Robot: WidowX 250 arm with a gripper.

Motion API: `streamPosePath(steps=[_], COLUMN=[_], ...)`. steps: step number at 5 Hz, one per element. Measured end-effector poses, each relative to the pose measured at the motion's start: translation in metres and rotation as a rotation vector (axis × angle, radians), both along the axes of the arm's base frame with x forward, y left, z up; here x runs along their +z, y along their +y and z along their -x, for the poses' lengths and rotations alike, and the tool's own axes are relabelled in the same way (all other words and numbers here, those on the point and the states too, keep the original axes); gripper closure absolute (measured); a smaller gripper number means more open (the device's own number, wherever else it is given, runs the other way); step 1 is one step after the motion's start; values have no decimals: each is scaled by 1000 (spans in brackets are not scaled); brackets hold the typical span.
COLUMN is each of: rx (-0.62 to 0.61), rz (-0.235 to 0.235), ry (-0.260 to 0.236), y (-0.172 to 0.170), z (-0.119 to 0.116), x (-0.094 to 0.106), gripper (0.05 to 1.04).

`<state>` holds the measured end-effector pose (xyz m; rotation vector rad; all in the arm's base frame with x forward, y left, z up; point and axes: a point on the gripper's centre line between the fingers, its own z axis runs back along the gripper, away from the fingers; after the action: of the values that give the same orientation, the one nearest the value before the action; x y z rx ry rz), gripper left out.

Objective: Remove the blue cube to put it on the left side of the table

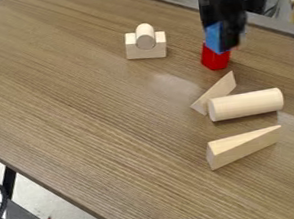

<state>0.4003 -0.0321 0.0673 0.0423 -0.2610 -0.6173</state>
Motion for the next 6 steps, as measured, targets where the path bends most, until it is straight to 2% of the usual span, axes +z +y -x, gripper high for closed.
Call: streamPosePath(steps=[1,2,3,4,6], rx=[5,40,133,276,639], rz=[-1,33,84,103,68], ry=[-39,-46,-99,-126,-89], y=[3,6,28,64,150], z=[-2,-1,-6,-7,17], x=[-3,4,37,60,59], gripper=[491,491,492,492,492])
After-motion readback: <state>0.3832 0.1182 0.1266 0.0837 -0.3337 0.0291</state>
